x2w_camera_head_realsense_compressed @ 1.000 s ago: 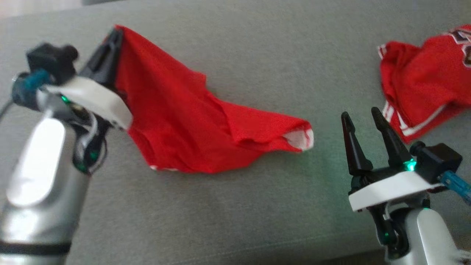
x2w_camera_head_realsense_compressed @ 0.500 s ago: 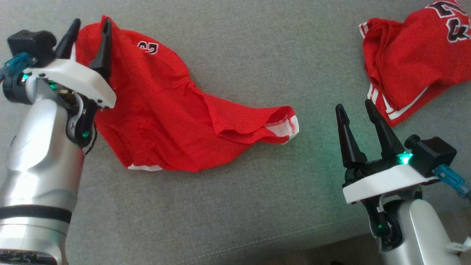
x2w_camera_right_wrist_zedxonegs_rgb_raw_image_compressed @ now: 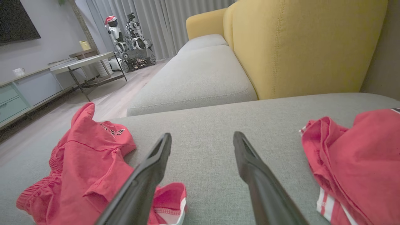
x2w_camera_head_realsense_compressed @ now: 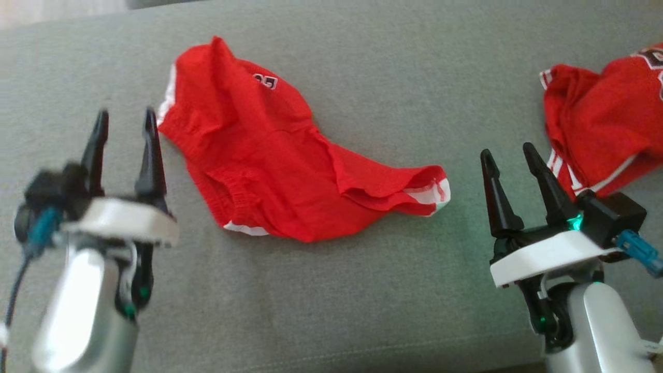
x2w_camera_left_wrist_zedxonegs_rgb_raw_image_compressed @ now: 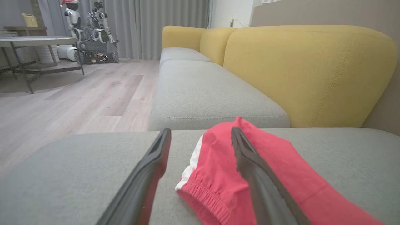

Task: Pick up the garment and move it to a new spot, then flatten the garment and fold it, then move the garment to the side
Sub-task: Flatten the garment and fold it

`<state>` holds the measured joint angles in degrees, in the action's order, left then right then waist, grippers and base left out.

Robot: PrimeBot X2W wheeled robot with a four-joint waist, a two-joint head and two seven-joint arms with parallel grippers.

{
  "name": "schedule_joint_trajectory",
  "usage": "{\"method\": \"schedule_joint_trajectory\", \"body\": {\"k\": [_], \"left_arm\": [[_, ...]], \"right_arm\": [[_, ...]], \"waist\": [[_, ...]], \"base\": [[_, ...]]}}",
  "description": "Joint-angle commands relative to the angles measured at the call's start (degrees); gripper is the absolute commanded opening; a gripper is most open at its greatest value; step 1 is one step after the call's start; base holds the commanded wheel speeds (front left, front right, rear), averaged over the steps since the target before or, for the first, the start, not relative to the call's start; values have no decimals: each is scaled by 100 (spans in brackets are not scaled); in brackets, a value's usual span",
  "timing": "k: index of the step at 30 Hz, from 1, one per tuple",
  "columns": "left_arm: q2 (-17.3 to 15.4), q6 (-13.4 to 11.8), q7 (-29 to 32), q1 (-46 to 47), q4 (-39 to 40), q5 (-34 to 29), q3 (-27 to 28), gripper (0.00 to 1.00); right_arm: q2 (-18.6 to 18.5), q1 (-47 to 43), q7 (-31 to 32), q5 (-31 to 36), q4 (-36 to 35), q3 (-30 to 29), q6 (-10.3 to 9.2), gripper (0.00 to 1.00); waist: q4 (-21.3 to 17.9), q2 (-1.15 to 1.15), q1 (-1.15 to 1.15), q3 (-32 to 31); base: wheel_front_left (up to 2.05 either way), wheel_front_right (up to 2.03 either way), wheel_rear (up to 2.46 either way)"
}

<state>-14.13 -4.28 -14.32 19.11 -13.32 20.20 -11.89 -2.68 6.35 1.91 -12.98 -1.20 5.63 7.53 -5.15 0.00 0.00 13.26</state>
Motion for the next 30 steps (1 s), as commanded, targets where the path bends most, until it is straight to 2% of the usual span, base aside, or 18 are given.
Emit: {"method": "schedule_joint_trajectory", "body": {"k": [1, 8, 16, 30], "left_arm": [[-124, -77, -66, -63, 373, -51, 274, 100], [-19, -383, -67, -1166, 1329, -208, 356, 100], [-38, -431, -4, -1984, 1732, -299, 204, 100], [-117, -489, 173, -2292, 1944, -311, 89, 100]], "right_arm": [[-20, 10, 34, 47, -238, 94, -4, 100], [-20, -184, 173, 136, -265, 9, -4, 100], [-20, -477, 316, 210, -287, -26, -4, 100], [-20, -722, 467, 293, -388, 12, -4, 100]], "waist": [[133, 0, 0, -138], [374, 0, 0, -458], [492, 0, 0, -798], [509, 0, 0, -977]], "base": [[0, 0, 0], [0, 0, 0], [0, 0, 0], [0, 0, 0]]}}
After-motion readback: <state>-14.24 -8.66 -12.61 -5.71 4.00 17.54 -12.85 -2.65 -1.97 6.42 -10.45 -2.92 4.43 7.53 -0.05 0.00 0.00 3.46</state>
